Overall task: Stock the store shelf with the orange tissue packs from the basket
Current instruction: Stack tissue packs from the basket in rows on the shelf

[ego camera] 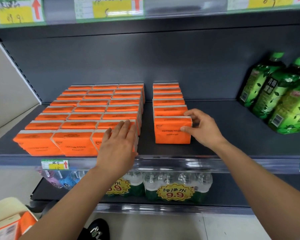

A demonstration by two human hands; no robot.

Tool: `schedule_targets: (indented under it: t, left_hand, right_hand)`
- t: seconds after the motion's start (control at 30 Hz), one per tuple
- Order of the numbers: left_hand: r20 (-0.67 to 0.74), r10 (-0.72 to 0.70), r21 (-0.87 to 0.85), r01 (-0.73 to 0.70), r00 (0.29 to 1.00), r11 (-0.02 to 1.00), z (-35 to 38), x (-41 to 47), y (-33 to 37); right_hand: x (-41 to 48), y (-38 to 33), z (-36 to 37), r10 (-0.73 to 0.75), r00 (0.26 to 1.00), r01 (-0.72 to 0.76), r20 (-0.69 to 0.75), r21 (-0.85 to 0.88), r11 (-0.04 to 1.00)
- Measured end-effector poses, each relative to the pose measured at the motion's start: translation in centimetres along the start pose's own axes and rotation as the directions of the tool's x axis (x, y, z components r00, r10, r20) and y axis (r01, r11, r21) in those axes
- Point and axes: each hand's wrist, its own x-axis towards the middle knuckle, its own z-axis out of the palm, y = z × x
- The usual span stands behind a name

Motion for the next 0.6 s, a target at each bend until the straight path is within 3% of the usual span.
schedule_targets:
  t: [0.3, 0.6]
  left_hand:
    - [-0.021, 0.001, -0.027, -0.002, 1.000, 1.000, 0.5, 0.2, -0.2]
    - [-0.008, 0.013, -0.025, -0.013, 1.000, 1.000, 0.3, 0.1, -0.3]
  right_hand:
    - [1.2, 0.0, 1.1, -0.150, 0.977, 0.111, -0.150, -0.241, 0.964]
    - [-0.1, -0.7, 1.9, -0.140, 0.973, 0.075, -0.182, -0.324, 0.943]
